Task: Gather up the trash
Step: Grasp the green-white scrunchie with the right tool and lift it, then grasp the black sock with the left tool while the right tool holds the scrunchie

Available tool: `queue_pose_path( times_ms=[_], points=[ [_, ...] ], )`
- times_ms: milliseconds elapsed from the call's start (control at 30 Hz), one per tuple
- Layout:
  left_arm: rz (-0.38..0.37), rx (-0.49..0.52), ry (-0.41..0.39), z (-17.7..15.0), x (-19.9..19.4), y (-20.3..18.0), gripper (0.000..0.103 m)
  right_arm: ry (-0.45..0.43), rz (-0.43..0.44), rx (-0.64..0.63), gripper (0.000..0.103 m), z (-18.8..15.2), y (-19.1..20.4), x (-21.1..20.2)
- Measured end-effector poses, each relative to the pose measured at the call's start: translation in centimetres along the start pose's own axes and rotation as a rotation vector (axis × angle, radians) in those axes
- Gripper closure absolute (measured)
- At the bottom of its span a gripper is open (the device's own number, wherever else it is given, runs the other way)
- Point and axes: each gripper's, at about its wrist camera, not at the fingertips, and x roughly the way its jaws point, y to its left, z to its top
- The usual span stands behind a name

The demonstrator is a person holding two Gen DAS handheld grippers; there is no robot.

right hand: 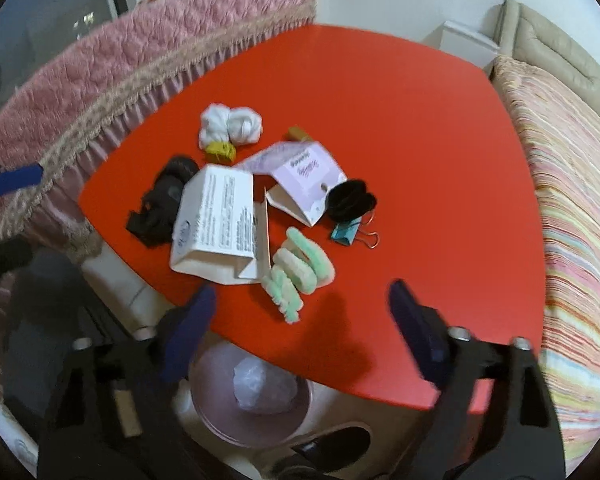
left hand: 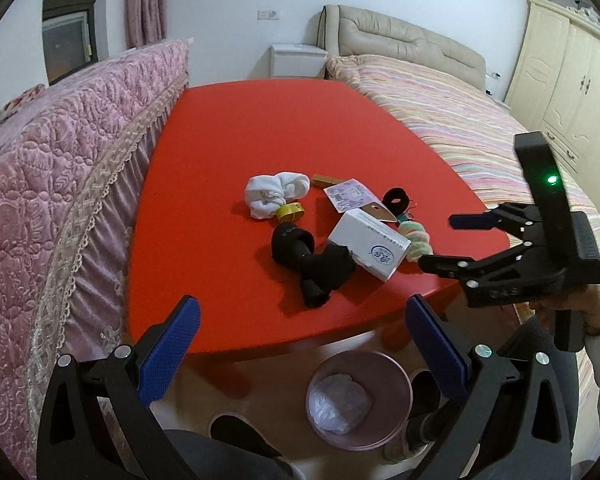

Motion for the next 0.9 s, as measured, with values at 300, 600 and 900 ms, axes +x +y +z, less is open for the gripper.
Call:
queue_pose_path(
  times_ms=[300,600,900],
  points=[
    [-0.002,-0.016,0.011,-0.2,0.3,0.6,0.005,0.022,0.01,-0.009,0.093,-0.2,0.3,1.2],
    [-0.015,-0.006,0.037,0.4,1.7,0.6,0.005,-0.05,0.002,0.063,0.097,-0.7,-0.3,-1.4],
    [-0.05,0.041,0.129,1.7,5.3,0.5,0.005,-0.102,0.022,0.104,0.097,-0.9,-0.6,-4.6]
  ],
)
